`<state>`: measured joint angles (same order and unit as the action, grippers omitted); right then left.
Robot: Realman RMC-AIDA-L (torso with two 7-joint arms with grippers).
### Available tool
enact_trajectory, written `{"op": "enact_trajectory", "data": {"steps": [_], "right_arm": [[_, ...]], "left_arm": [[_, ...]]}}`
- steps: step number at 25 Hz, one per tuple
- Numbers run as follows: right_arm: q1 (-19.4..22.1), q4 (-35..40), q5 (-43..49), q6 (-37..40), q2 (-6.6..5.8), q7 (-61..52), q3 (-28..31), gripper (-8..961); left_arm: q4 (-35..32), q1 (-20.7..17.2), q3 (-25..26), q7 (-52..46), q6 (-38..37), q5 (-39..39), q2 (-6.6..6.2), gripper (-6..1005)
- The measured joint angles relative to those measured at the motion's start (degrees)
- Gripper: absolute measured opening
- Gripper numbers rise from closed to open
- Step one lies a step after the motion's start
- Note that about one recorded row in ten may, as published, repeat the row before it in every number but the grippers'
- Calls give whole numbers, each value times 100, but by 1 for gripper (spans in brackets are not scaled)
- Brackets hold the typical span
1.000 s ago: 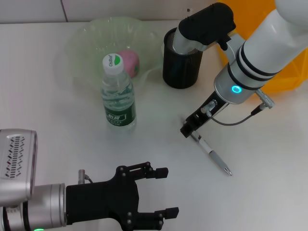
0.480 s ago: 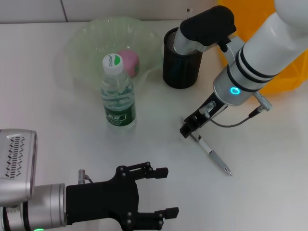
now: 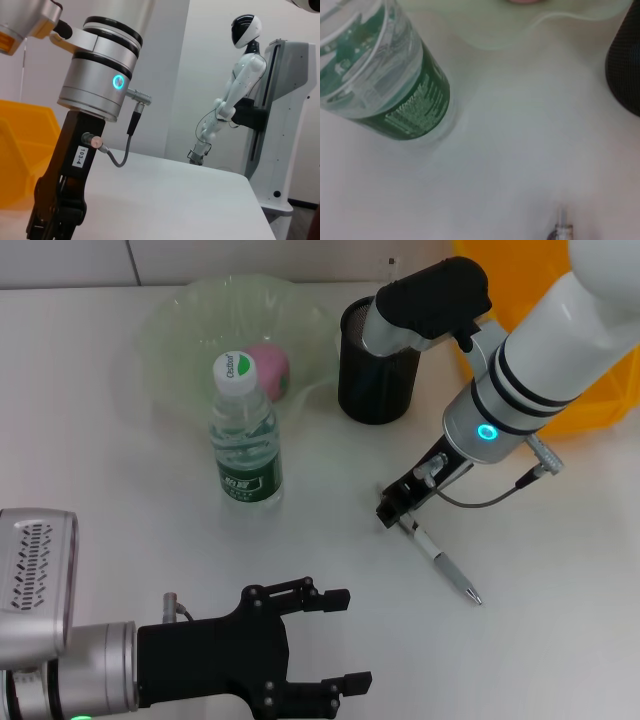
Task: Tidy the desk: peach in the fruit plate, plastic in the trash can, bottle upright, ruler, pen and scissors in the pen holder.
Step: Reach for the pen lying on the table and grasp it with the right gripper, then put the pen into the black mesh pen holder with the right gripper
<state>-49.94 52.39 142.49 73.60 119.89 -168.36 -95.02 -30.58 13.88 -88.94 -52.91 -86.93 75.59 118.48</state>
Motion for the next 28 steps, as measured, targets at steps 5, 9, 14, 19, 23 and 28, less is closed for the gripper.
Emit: {"op": "enact_trajectory", "data": {"steps": [5, 9, 14, 19, 23, 28], "right_arm": [[2, -28, 0, -22, 0, -2, -8, 391], [2, -35, 1, -24, 0, -4, -8, 296], [-49, -172, -1, -57, 0, -3, -16, 281], [-64, -178, -3, -60, 0, 28, -81, 267], [-47, -167, -5, -124, -1, 43, -98, 255], [162, 268, -10, -97, -11, 97, -55, 136]], "left_arm": [[0, -8, -1, 0, 0, 0, 0, 800], [0, -9, 4, 0, 0, 0, 0, 800], [0, -9, 8, 0, 0, 0, 0, 800], [0, -9, 8, 0, 0, 0, 0, 800], [0, -9, 8, 0, 11, 0, 0, 800], [-2, -9, 8, -5, 7, 0, -6, 800]]}}
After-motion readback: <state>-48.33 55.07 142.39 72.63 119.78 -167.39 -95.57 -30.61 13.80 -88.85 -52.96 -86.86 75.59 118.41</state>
